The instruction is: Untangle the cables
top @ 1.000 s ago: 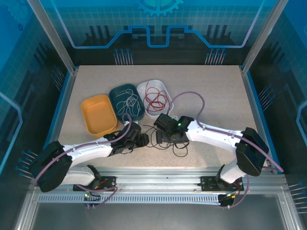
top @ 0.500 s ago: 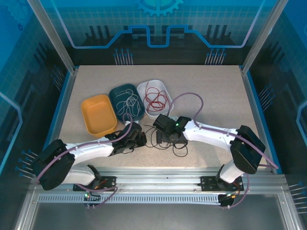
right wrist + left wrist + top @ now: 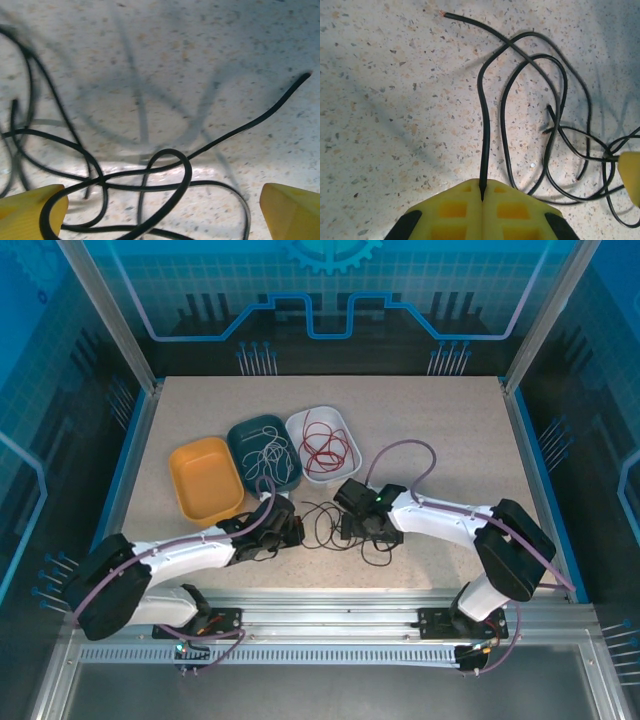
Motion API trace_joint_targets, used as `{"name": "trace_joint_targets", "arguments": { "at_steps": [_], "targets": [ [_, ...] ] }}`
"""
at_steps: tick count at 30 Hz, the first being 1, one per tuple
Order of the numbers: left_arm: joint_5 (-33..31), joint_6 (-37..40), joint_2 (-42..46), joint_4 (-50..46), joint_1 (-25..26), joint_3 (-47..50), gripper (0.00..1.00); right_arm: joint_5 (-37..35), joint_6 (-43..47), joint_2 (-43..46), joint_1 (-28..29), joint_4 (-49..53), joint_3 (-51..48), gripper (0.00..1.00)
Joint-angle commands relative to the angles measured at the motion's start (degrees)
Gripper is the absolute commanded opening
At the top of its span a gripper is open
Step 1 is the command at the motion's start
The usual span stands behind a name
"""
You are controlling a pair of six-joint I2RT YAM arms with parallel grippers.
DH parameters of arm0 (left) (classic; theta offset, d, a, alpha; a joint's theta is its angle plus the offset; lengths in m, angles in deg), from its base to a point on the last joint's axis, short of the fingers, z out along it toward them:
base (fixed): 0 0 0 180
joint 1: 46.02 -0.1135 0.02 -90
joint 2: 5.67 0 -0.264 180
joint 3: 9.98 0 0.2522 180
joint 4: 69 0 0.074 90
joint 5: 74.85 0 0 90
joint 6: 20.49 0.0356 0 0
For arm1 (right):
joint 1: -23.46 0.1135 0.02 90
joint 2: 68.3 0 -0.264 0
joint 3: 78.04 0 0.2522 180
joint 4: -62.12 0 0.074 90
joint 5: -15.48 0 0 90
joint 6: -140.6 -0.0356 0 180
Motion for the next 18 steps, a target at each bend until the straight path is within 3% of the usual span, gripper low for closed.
{"name": "trace_joint_targets", "arguments": {
  "at_steps": [1, 7, 18],
  "targets": [
    [-1.6, 4.7, 4.6, -4.1, 0.1, -3.0, 0.00, -0.3, -1.1, 1.2, -2.1, -0.3, -2.3, 0.93],
    [-7.2, 6.9, 11.5, -11.8, 0.1, -4.9, 0.00, 0.2, -0.5, 2.3, -4.1, -1.8, -3.5, 0.85],
    [-13.7, 15.0, 24.7, -16.2, 0.1, -7.1, 0.00, 0.7, 0.1, 4.2, -6.7, -2.1, -6.2, 0.85]
  ]
}}
